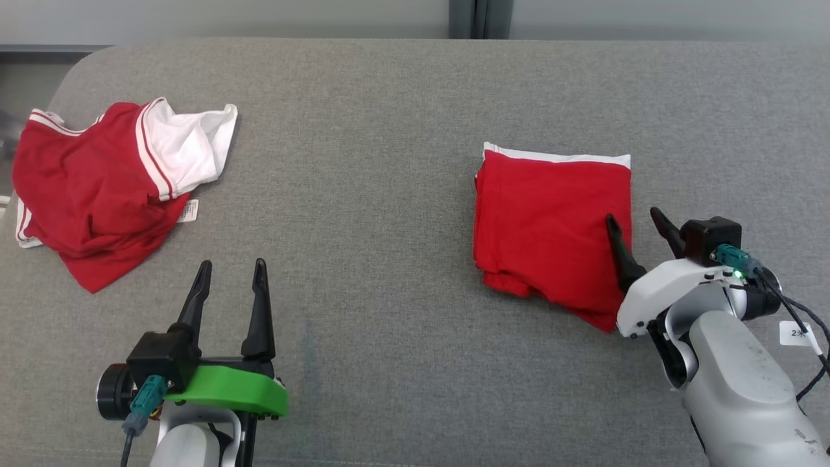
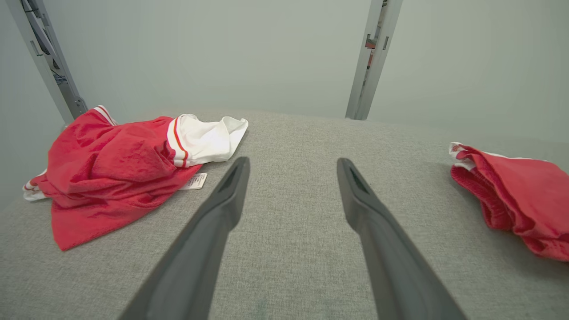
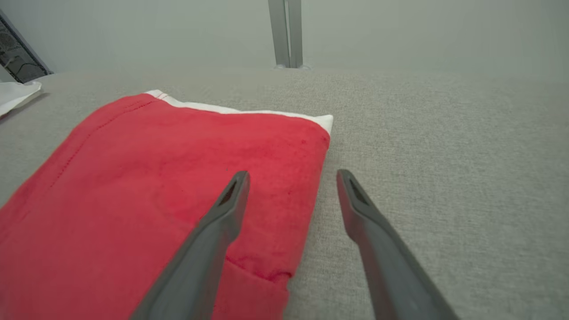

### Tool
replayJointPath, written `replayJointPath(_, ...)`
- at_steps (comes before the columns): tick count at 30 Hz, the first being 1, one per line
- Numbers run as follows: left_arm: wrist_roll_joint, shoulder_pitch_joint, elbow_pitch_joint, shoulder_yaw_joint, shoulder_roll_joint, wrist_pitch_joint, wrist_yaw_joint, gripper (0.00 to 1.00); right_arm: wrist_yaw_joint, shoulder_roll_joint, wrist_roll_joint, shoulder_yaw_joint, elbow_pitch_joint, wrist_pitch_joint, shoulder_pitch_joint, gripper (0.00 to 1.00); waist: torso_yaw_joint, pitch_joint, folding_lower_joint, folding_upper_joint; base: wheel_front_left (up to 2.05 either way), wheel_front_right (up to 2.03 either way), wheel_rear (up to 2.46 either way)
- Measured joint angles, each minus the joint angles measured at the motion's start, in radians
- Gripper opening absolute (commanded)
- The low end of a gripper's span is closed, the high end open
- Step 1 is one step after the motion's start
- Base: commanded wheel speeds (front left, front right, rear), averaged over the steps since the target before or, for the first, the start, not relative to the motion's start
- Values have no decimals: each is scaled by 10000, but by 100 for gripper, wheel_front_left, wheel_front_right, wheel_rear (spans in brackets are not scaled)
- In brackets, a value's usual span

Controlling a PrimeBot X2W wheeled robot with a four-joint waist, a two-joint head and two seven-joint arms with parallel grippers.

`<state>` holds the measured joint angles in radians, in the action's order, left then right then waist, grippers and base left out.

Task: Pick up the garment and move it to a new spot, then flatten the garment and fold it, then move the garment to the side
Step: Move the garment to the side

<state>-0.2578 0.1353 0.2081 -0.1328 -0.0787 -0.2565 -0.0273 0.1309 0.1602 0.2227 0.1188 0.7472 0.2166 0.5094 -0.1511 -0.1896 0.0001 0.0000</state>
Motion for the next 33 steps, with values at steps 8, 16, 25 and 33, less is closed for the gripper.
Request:
replayJointPath(8, -21, 155, 186, 8, 65, -44, 0, 100, 4, -368, 230, 25, 1730, 232, 323, 100, -219, -350, 0, 0, 0, 0, 0)
replayJointPath(16, -27, 208, 159, 33, 157, -59, 0, 100, 8, -533, 642, 372, 2568, 399, 825, 0, -287, -408, 0, 0, 0, 0, 0)
replayJointPath(25, 52, 305, -255, 40, 215, -61, -63, 100, 10, 970, 121, 2086, 2454, 265, 2247, 0, -102, -899, 0, 0, 0, 0, 0)
replayJointPath(33, 341, 1365, -926, 155, 247, -77, -65, 100, 10, 3749, 573, 3319, 1574, -42, 4108, 0, 330, -2323, 0, 0, 0, 0, 0)
